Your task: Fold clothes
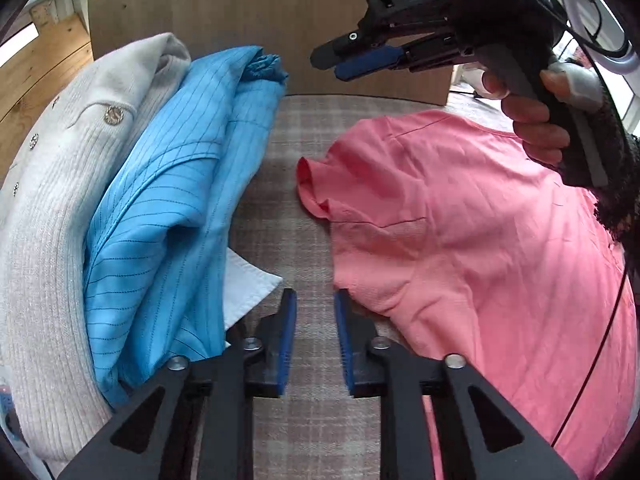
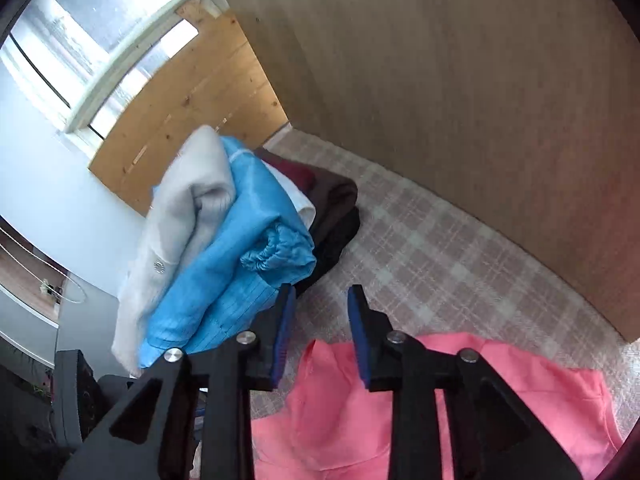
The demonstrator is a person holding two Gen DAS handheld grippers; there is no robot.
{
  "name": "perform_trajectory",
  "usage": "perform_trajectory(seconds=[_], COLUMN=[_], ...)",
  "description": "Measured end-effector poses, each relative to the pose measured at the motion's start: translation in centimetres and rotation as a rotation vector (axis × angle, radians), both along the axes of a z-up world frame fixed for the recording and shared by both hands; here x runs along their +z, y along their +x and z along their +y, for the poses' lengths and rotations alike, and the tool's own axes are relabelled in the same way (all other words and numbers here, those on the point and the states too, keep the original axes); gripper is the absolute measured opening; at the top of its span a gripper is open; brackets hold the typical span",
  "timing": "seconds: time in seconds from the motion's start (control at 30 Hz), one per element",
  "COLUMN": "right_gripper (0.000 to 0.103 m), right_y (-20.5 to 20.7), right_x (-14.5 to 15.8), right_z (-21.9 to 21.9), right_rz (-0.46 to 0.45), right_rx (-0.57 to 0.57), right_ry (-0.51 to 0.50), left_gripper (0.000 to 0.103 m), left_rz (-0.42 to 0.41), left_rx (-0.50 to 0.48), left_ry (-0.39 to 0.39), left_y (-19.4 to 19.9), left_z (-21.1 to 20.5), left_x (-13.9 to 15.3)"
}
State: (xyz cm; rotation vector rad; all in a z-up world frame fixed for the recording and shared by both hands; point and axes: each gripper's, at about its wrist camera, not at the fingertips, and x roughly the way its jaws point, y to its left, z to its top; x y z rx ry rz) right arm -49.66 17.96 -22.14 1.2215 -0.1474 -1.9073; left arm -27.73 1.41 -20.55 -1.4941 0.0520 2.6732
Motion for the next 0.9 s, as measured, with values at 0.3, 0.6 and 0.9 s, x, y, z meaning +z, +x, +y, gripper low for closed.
perform_trajectory(seconds=[0.3, 0.6, 0.9], right_gripper=[0.033, 0.033, 0.044], right_y=[0.6, 5.8, 17.5], right_x=[-3.4, 4.4, 16.4], right_z=[8.5, 14.6, 21.0], right_rz=[-0.005, -0.003, 0.073], right_rx=[-0.129, -0.18, -0.22], right_ry=[0.227, -0.012, -0.134], left_gripper=[0.03, 0.03, 0.034], left_rz=[0.004, -0.078, -0.117], left_rx=[0.0, 0.126, 0.088], left_ry=[0.209, 0.289, 0.335], left_y=[6.2, 18.0, 27.6], left_z=[-2.0, -7.7, -5.2], left_x=[3.3, 4.1, 0.8])
